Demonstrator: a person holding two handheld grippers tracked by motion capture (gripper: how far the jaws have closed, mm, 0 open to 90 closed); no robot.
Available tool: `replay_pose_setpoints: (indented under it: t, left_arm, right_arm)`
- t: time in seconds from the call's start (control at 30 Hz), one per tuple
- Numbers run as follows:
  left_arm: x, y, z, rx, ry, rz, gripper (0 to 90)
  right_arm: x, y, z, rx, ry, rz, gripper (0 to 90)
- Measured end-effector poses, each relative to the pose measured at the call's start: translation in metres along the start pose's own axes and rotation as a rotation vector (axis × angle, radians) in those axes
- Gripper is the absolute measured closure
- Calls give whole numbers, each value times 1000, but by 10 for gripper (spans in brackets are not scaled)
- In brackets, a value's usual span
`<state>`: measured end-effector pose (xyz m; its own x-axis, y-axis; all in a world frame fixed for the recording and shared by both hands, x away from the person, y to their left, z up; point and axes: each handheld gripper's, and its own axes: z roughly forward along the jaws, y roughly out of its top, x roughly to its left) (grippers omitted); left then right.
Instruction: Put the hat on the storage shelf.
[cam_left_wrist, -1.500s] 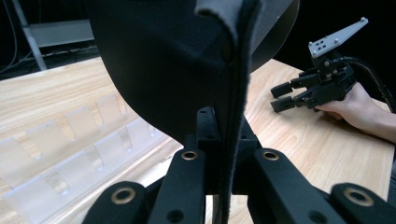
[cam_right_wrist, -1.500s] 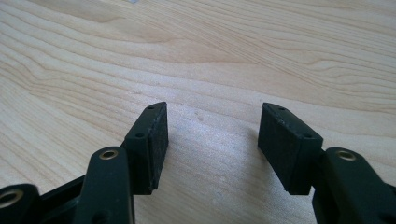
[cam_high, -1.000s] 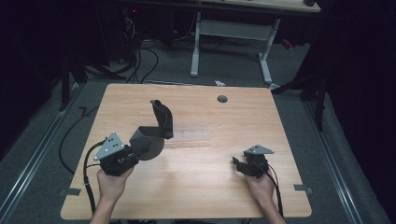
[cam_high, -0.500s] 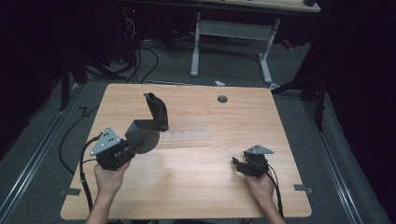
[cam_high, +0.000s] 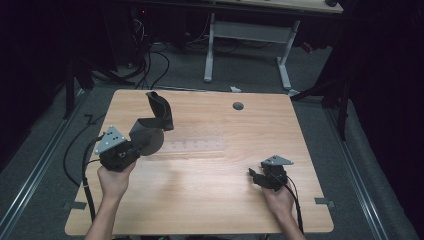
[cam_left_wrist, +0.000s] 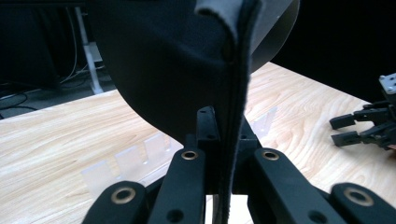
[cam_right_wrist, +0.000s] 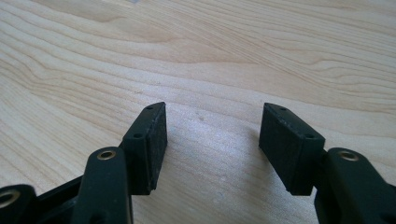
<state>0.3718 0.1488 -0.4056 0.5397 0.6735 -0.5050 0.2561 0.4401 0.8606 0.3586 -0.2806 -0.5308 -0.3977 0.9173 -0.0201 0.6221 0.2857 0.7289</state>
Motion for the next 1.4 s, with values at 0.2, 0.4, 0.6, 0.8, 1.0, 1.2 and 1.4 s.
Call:
replay_pose_setpoints:
  t: [0.2,0.4,0.6,0.8,1.0,1.2,1.4]
  left_arm:
    - [7,-1,5,5,23,4,867]
    - [12,0,8,0,45,7,867]
    - [17,0,13,-5,53,15,868]
    - [23,0,17,-26,76,25,868]
    - [32,-1,21,-21,96,43,868]
    - [42,-4,30,-17,115,50,867]
    - [48,-9,36,-2,144,62,868]
  right_arm:
    - [0,0,0,0,0,0,421]
    - [0,0,0,0,0,0,421]
    - [0,0,0,0,1,0,419]
    - [0,0,0,0,0,-1,419]
    - [0,0,0,0,-1,1,417]
    - [0,0,0,0,-1,2,415]
    - [0,0,0,0,3,-3,414]
